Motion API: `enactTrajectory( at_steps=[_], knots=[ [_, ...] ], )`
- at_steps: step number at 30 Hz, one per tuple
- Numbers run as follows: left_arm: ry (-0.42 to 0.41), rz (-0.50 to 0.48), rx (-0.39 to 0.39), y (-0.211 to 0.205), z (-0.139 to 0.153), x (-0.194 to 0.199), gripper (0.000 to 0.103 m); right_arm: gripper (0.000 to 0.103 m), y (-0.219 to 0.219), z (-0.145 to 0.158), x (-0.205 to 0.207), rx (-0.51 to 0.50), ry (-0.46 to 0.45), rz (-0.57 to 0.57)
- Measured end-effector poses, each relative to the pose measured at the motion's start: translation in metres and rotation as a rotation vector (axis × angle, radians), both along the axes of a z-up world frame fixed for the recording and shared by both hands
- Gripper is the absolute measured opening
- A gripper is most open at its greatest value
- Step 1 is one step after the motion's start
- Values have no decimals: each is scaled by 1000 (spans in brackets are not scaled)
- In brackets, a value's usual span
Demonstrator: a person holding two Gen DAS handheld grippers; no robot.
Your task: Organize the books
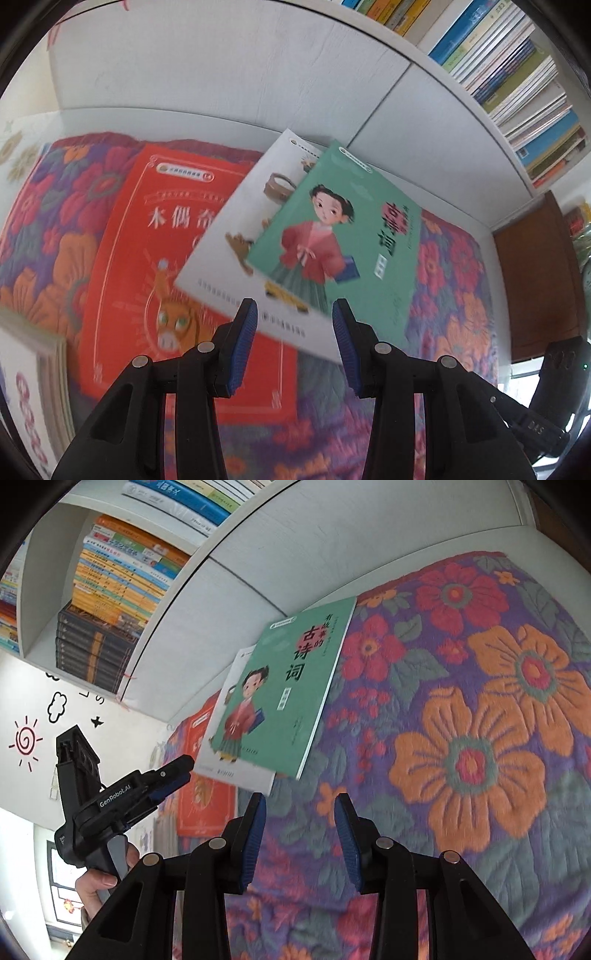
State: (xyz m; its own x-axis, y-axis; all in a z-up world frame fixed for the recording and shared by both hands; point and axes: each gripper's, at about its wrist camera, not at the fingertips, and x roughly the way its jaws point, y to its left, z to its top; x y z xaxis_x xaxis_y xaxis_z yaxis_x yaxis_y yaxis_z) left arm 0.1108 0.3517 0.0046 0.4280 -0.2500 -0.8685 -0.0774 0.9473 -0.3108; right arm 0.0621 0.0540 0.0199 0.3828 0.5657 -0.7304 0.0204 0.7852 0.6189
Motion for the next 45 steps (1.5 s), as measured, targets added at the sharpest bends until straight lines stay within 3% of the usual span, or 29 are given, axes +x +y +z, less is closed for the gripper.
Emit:
enactTrajectory(
  at_steps=[4, 8, 15, 22, 45],
  knots=[
    [-4, 0, -15, 1, -12, 17, 39, 37, 3, -10, 14, 3, -7, -16],
    [-5, 4, 28, -1, -21, 32, 39, 37, 9, -20, 27, -13, -13, -25],
    [-51, 9, 70, 3, -16, 42, 39, 37, 18, -40, 42, -6, 17, -34],
    [-40, -14, 54, 2, -19, 59, 39, 37, 27, -41, 50, 21, 8, -26],
    [-28, -35, 46, 3, -23, 56, 40, 37, 44, -47, 65, 22, 10, -14]
  ],
)
